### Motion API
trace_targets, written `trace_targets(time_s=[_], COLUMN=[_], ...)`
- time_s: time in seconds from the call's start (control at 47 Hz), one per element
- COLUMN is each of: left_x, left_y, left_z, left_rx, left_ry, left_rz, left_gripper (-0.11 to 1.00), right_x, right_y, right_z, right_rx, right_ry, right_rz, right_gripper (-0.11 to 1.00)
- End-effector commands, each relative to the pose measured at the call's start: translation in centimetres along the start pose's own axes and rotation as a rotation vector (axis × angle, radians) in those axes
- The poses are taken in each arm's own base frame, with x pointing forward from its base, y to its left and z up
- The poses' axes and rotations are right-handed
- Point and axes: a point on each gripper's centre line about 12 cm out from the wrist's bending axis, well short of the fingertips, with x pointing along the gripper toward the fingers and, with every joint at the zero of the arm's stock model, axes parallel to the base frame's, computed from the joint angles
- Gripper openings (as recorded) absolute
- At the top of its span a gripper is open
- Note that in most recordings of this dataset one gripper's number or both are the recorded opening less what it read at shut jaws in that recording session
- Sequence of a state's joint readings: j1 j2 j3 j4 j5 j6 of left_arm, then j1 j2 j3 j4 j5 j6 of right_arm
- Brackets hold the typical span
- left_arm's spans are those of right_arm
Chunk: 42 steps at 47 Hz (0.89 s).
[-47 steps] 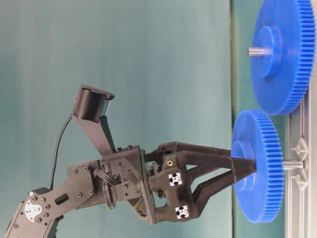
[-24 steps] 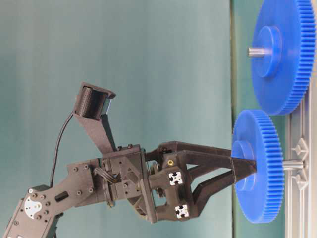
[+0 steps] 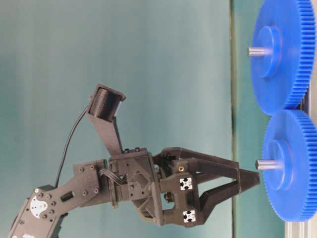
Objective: Insert the small gear onto the shaft.
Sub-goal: 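Align the gear bore with the shaft and lower it, meshing teeth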
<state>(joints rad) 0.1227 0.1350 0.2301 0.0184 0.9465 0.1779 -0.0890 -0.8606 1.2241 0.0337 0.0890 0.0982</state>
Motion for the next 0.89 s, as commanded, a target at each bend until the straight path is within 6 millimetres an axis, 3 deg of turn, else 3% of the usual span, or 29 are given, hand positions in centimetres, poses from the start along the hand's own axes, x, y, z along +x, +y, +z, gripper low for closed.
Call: trace_targets(time_s=[0.0,0.425,0.872], left_x=[-2.0,-2.7,-6.1], left_y=[-0.1,-0.3,-0.9], left_z=[0.9,1.3,1.9], left_rx=[0.006,-0.006,0.005], left_ry=[-0.061,-0.082,-0.191], left_rz=[0.011,0.013,0.024], left_gripper=[0.84,0.84,0.84], right_x=[0.0,0.0,0.0], right_y=[0.0,0.0,0.0], right_z=[0.4,0.4,0.4], right_rx=[0.016,0.016,0.016], right_ry=[-0.009,-0.011,-0.011], right_rz=[0.000,0.000,0.000], right_gripper=[0.02,0.02,0.02])
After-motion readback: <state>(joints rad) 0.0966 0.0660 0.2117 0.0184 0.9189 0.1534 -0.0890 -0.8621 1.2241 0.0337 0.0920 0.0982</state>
